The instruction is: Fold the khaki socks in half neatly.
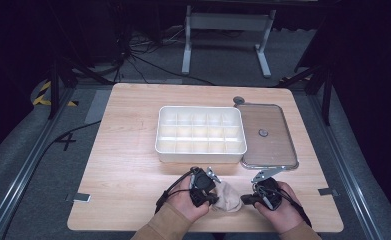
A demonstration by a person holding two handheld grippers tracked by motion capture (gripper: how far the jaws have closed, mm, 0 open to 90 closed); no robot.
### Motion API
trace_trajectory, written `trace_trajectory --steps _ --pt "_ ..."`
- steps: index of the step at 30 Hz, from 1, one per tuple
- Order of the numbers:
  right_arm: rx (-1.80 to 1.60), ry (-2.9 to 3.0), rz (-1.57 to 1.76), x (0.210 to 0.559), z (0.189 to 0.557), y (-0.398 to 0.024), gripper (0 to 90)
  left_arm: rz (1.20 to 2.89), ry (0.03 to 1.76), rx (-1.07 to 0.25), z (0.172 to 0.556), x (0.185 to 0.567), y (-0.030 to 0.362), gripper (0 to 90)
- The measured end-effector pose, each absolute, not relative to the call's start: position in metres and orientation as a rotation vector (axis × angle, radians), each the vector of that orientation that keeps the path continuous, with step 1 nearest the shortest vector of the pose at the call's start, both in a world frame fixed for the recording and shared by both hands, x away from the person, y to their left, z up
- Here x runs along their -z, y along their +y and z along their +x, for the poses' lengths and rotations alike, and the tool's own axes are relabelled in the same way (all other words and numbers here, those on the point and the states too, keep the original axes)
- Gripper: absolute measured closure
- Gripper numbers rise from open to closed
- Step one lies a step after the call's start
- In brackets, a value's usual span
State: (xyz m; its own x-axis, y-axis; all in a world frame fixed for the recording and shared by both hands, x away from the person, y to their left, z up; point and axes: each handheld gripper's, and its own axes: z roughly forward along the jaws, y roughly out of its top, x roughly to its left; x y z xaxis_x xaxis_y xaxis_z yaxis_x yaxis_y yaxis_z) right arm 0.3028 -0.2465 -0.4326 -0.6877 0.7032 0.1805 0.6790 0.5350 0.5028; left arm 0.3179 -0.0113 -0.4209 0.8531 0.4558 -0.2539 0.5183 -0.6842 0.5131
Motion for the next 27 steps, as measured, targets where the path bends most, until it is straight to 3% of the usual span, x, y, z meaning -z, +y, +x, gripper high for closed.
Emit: trace_trajectory --steps 10,27 --pt "-0.929 2.736 1.057 0.437 0.294 -0.22 89.9 2.432 0.684 0.134 0.317 0.422 -0.017 88.2" --pt "-0.98 2.721 1.059 0.443 0.296 -0.219 90.0 2.402 0.633 0.124 0.312 0.419 -0.031 88.2"
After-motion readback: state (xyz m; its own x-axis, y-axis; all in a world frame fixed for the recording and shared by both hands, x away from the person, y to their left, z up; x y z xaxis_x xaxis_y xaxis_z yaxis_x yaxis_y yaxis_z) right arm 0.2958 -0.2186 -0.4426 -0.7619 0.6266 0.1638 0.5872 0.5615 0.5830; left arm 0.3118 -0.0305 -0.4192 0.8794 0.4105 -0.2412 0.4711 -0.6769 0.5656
